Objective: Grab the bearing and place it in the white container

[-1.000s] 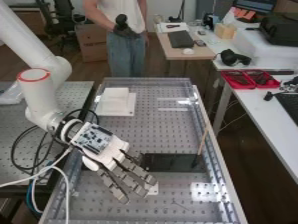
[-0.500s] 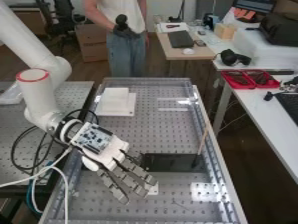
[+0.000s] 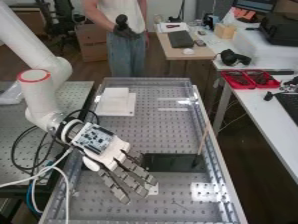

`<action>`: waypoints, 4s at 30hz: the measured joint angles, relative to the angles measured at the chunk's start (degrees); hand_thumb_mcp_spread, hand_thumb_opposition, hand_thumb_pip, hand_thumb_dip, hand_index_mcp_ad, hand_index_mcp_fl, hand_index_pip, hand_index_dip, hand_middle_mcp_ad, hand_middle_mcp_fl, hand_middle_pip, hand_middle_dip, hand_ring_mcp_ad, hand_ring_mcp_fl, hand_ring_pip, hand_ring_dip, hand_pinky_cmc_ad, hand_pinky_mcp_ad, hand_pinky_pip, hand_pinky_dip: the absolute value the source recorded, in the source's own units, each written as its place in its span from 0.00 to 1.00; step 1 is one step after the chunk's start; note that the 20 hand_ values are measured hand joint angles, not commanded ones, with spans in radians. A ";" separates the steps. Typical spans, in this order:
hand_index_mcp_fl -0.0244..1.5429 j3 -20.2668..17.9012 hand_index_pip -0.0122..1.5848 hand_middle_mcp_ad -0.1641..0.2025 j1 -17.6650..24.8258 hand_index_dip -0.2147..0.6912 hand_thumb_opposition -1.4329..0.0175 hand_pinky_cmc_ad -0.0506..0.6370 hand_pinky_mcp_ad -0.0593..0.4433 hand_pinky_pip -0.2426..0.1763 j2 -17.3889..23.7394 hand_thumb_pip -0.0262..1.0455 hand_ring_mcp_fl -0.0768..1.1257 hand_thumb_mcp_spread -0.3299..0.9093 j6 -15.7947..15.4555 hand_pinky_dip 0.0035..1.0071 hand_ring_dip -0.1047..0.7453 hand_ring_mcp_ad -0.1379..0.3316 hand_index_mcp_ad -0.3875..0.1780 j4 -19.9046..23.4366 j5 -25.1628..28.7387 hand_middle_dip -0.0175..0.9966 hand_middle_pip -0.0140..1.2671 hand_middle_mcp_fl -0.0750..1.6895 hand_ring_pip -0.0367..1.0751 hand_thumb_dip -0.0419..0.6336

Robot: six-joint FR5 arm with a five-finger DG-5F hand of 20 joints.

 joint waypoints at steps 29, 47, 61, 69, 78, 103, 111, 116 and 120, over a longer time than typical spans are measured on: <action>0.14 0.31 0.89 0.63 -0.10 0.49 0.42 0.60 0.67 0.48 -0.26 0.55 0.07 0.64 -0.70 0.18 0.23 0.57 0.50 -0.05 -0.44 0.22 0.11 0.06 0.13 0.50; 0.16 0.51 0.89 0.63 -0.16 0.49 0.42 0.60 0.67 0.48 -0.07 0.55 0.07 0.64 -0.11 0.18 0.24 0.57 0.50 -0.52 -0.55 0.22 0.11 0.08 0.13 0.50; 0.15 0.48 0.90 0.63 -0.10 0.49 0.42 0.60 0.67 0.48 0.12 0.55 0.07 0.65 -0.16 0.18 0.24 0.57 0.50 -0.51 -0.49 0.22 0.11 0.08 0.13 0.50; 0.13 0.22 0.90 0.64 -0.01 0.49 0.42 0.60 0.67 0.48 0.50 0.55 0.07 0.64 -0.21 0.18 0.24 0.57 0.50 -0.22 -0.42 0.22 0.11 0.08 0.13 0.50; 0.13 -0.06 0.90 0.63 -0.03 0.49 0.42 0.60 0.67 0.48 0.41 0.58 0.07 0.64 -0.19 0.18 0.24 0.57 0.50 -0.08 -0.40 0.22 0.11 0.08 0.13 0.50; 0.13 0.45 0.89 0.64 -0.31 0.48 0.42 0.59 0.67 0.48 0.10 0.57 0.07 0.63 -0.19 0.17 0.24 0.57 0.50 -0.59 -0.41 0.22 0.11 0.08 0.13 0.50; 0.14 0.24 0.89 0.64 -0.26 0.48 0.42 0.59 0.67 0.48 0.14 0.57 0.07 0.63 -0.43 0.17 0.24 0.57 0.50 0.07 -0.32 0.22 0.11 0.08 0.13 0.50; 0.15 0.19 0.89 0.63 -0.20 0.47 0.42 0.59 0.67 0.48 0.31 0.57 0.07 0.63 -0.53 0.17 0.24 0.54 0.50 0.25 -0.32 0.22 0.11 0.08 0.13 0.50; 0.16 0.17 0.89 0.63 -0.16 0.47 0.42 0.59 0.67 0.48 0.64 0.57 0.07 0.63 -0.85 0.17 0.24 0.54 0.50 0.33 -0.29 0.22 0.11 0.08 0.13 0.50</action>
